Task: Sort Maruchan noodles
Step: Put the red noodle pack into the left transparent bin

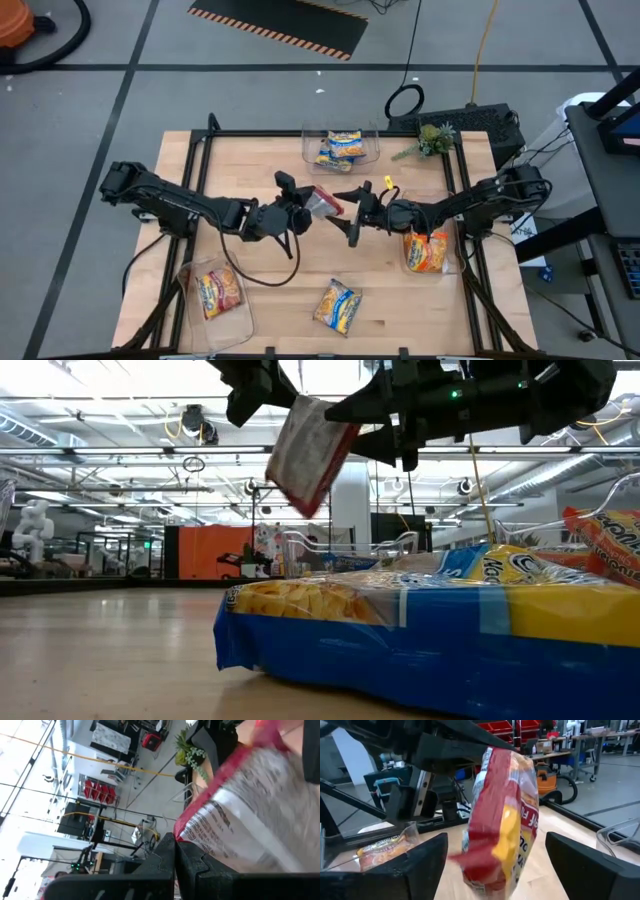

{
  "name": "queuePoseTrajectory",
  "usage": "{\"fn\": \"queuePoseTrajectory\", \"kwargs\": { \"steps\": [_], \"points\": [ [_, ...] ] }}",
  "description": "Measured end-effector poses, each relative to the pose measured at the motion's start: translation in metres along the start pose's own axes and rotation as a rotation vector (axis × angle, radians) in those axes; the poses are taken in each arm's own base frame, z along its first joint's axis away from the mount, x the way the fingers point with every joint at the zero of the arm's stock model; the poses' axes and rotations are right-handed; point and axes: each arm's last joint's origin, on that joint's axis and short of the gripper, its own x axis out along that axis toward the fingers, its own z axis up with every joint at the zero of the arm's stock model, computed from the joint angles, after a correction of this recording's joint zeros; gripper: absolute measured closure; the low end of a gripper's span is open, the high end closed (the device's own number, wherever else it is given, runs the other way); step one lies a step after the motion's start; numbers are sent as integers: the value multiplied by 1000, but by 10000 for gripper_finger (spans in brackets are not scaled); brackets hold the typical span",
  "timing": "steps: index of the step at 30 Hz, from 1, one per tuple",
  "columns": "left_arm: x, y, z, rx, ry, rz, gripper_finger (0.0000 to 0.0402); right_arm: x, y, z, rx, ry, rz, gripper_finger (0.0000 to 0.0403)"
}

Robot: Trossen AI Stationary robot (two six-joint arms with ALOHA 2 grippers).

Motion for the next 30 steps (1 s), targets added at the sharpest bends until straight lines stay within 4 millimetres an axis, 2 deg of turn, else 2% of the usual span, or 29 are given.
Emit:
{"fn": "queuePoseTrajectory", "kwargs": {
  "steps": [12,17,30],
  "points": [
    [-8,-5,6,-80,-50,-33,401,4,-8,-3,1,17,-32,134],
    [-8,-5,6,-85,-55,-39,401,4,-7,-4,-13,27,16,151],
    [0,0,3,-191,-43,-26,401,4,-7,-9,-21,78,16,131]
  ]
}}
